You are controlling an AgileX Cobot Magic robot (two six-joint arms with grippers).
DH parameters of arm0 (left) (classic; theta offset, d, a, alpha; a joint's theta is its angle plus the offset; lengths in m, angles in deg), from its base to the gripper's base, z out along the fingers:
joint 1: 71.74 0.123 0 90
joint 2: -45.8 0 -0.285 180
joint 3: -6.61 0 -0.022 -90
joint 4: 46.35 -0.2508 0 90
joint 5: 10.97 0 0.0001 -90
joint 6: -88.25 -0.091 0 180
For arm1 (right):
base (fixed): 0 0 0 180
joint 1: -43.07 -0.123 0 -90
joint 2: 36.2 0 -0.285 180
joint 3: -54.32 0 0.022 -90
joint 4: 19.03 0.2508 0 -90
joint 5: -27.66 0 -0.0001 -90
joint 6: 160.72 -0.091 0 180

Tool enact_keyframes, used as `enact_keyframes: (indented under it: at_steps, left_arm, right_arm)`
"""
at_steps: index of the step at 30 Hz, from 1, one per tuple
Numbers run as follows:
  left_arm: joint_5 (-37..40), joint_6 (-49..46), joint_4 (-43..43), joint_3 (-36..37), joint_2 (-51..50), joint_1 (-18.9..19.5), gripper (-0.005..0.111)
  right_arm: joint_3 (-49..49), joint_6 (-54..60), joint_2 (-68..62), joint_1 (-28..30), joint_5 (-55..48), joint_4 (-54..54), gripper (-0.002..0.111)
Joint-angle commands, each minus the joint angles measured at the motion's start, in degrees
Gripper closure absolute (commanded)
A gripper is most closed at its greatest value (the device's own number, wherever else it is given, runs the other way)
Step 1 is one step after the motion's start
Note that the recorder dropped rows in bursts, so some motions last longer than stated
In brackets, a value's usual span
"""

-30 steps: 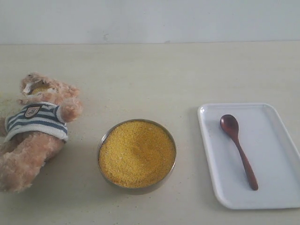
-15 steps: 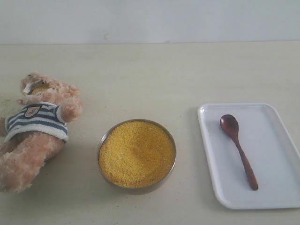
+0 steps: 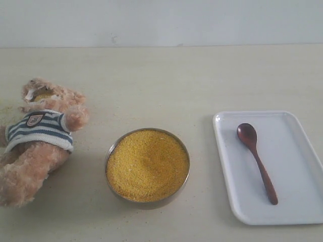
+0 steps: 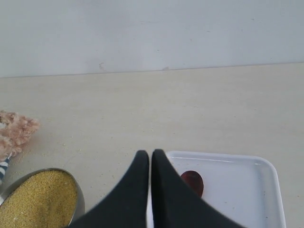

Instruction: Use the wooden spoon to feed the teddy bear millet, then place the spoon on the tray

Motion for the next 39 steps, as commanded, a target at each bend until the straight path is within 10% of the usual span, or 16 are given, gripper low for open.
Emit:
enact_keyframes:
  at_steps: [1,15,39]
  left_arm:
    - [-0.29,-3.64,2.87,7.07,8.45,6.11,0.103]
    - [0.04,-9.49,10.58,23.55,27.27,21.69,0.103]
    - [0.28,-9.26,11.08,23.98,27.27,22.35,0.103]
  right_arm:
    - [0.20,-0.21,0.21,0.04,0.21,0.13,0.107]
    - [0.20,-0.21,0.21,0.04,0.35,0.15,0.107]
    - [0.20,-0.21,0.21,0.04,0.24,0.15,0.107]
